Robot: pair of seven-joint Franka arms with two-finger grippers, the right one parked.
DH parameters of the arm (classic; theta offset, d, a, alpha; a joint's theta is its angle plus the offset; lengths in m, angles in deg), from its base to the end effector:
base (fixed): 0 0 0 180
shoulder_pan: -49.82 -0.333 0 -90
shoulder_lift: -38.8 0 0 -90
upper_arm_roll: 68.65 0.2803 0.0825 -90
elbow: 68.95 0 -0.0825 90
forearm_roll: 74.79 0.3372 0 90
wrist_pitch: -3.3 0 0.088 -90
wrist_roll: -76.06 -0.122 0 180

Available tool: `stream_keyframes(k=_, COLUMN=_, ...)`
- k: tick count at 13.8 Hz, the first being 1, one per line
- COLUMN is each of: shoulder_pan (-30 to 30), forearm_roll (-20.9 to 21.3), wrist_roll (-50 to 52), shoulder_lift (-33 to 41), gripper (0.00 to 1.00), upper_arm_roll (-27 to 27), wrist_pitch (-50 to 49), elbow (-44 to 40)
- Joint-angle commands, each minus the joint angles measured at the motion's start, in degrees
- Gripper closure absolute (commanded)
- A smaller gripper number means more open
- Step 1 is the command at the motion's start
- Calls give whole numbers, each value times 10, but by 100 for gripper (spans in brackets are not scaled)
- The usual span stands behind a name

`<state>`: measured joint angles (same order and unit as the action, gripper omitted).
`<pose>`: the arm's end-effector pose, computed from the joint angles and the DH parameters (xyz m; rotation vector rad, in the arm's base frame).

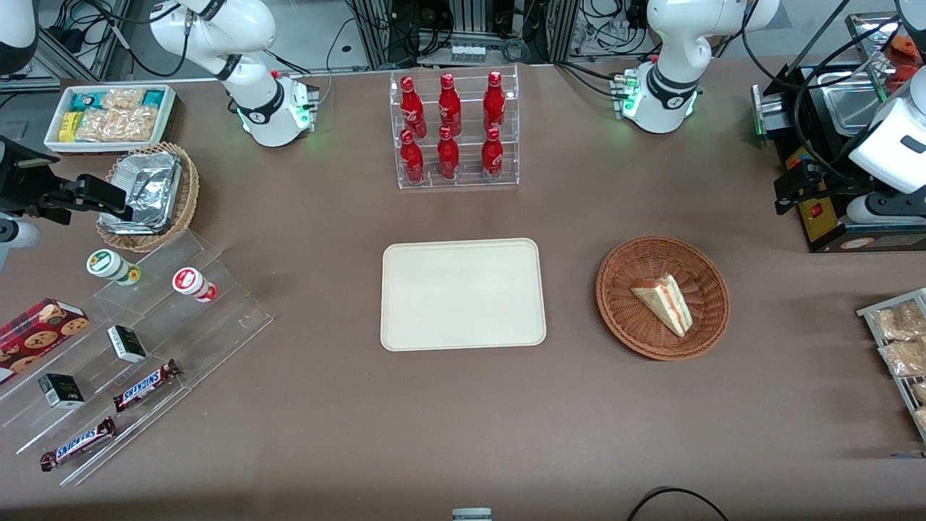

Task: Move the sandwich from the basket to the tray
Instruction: 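Move the left gripper over the wicker basket above the wrapped sandwich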

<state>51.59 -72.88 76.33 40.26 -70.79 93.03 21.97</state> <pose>0.4994 -0.0303 0.5795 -3.1059 0.0983 -0.0092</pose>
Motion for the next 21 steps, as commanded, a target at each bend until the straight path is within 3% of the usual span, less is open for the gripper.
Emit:
stream_keyframes(k=1, shoulder_pan=-12, forearm_roll=0, wrist_roll=-12, shoulder_lift=8, gripper=0, upper_arm_roll=-7, wrist_pitch=-10, elbow=-1)
stream_keyframes(k=14, shoulder_pan=-10, forearm_roll=-3, wrist_roll=7, shoulder_lift=-86, gripper=0, upper_arm_roll=-8, wrist_pitch=50, elbow=11)
stream_keyframes(k=21, shoulder_pan=-3, forearm_roll=-3, wrist_roll=152, shoulder_lift=-86, gripper=0, upper_arm_roll=-10, wrist_pitch=205, elbow=148)
